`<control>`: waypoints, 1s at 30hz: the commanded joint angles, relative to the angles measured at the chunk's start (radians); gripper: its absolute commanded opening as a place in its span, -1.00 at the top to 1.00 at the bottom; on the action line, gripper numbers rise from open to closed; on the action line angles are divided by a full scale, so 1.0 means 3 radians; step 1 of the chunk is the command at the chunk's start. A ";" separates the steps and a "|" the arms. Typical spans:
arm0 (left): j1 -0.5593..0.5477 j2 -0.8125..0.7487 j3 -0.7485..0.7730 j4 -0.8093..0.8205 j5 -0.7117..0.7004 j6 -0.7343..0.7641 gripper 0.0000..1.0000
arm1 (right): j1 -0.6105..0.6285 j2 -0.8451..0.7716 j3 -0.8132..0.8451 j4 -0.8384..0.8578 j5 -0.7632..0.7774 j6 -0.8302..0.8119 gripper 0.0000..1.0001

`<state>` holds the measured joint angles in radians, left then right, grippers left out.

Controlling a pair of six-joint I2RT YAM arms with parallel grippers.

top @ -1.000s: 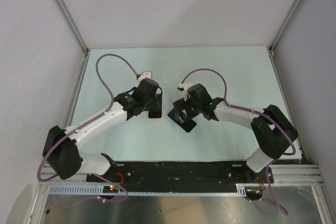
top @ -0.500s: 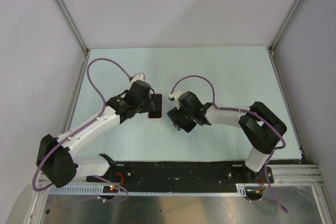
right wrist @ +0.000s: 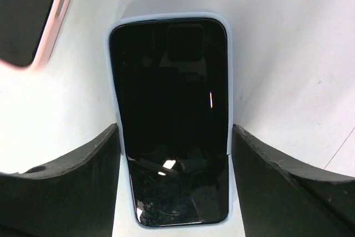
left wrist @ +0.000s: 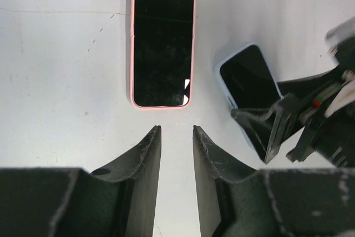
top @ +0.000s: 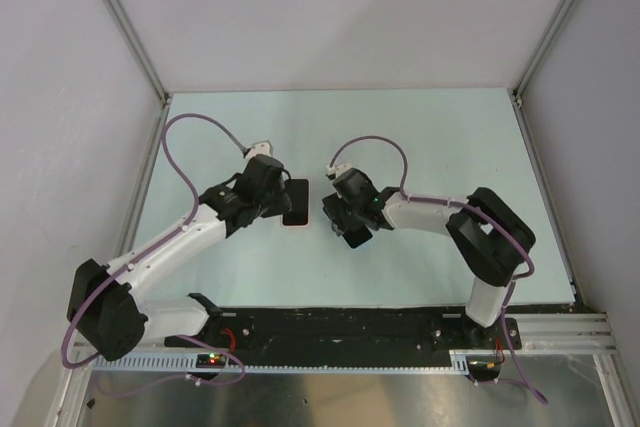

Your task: Put the phone into the phone case

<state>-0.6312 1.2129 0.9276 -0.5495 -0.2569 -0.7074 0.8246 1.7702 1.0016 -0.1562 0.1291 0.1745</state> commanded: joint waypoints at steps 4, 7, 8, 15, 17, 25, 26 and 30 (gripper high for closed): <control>0.0040 -0.0025 -0.0044 0.0020 -0.0004 -0.0070 0.32 | -0.0250 0.0497 0.0808 -0.0625 0.0610 0.1017 0.16; 0.0038 -0.0007 -0.0055 0.0025 -0.0003 -0.0094 0.32 | -0.0291 0.0720 0.1137 -0.0834 0.0786 0.1308 0.14; 0.0038 -0.0005 -0.0065 0.0026 -0.0008 -0.0105 0.32 | -0.0305 0.0774 0.1203 -0.0870 0.0815 0.1401 0.14; 0.0038 -0.0001 -0.0117 0.0025 -0.0015 -0.0138 0.33 | -0.0342 0.0829 0.1359 -0.1046 0.1004 0.1913 -0.01; 0.0038 0.0014 -0.0117 0.0026 -0.0008 -0.0145 0.33 | -0.0342 0.0827 0.1360 -0.1052 0.0969 0.1974 -0.08; 0.0037 0.0012 -0.0145 0.0037 -0.0032 -0.0167 0.33 | -0.0324 0.0694 0.1081 -0.0816 0.0758 0.2046 -0.67; 0.0038 0.0014 -0.0146 0.0039 -0.0033 -0.0170 0.33 | -0.0319 0.0656 0.1034 -0.0764 0.0734 0.2021 -0.73; 0.0040 0.0035 -0.0147 0.0059 -0.0024 -0.0172 0.32 | -0.0277 0.0538 0.0986 -0.0668 0.0701 0.1762 -0.95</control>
<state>-0.6250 1.2194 0.8955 -0.5495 -0.2573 -0.7433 0.7338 1.9759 1.3254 -0.3824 0.3424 0.7467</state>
